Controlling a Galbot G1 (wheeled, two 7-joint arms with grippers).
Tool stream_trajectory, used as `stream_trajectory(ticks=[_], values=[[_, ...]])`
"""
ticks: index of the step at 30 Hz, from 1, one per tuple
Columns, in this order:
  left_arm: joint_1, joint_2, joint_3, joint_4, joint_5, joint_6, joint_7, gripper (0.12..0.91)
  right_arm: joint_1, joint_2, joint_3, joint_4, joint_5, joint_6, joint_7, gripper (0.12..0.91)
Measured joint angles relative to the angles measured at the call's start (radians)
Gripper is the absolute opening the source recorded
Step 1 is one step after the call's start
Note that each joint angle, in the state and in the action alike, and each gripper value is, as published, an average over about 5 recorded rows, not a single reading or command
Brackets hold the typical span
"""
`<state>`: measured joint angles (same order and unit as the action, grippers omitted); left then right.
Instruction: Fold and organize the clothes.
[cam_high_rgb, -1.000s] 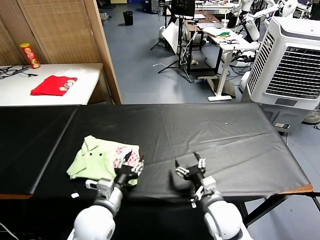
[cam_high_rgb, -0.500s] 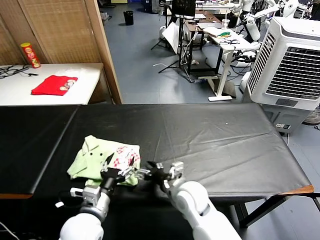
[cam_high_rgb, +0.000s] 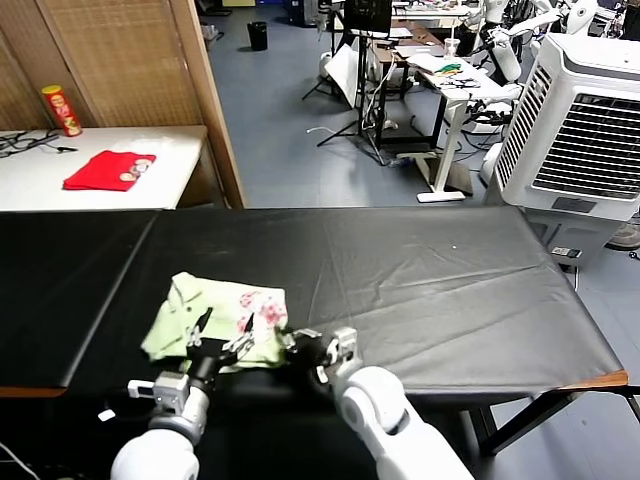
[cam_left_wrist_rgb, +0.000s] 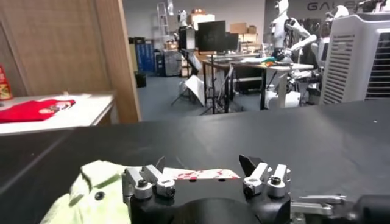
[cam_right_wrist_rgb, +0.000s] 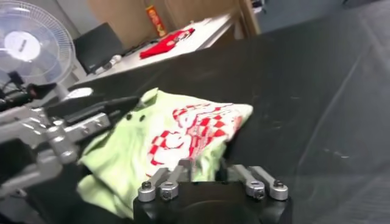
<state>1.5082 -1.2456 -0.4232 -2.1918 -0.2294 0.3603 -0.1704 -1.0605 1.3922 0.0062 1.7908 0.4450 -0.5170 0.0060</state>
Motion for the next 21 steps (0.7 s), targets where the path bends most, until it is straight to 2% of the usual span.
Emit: stream_trajectory(ticks=[6, 9, 11, 14, 17, 21], values=[[-0.012, 0.017, -0.001, 0.025, -0.032, -0.025, -0.019, 0.798, -0.120, -0.065, 0.094, 0.103, -0.160, 0.071, -0.061, 0.161], [-0.020, 0.032, 0.003, 0.043, -0.069, -0.052, -0.007, 0.798, -0.188, -0.106, 0.151, 0.157, -0.234, 0.125, -0.087, 0.275], [-0.023, 0.044, 0.006, 0.056, -0.090, -0.081, 0.010, 0.798, -0.232, -0.129, 0.185, 0.187, -0.283, 0.168, -0.091, 0.392], [-0.023, 0.064, 0.012, 0.069, -0.117, -0.110, 0.025, 0.798, -0.298, -0.147, 0.228, 0.226, -0.344, 0.242, -0.075, 0.559], [-0.015, 0.082, 0.016, 0.067, -0.134, -0.112, 0.022, 0.798, -0.372, -0.150, 0.263, 0.261, -0.393, 0.330, -0.040, 0.708], [0.009, 0.107, 0.009, 0.053, -0.136, -0.099, 0.000, 0.798, -0.484, -0.150, 0.307, 0.300, -0.429, 0.450, 0.011, 0.791]])
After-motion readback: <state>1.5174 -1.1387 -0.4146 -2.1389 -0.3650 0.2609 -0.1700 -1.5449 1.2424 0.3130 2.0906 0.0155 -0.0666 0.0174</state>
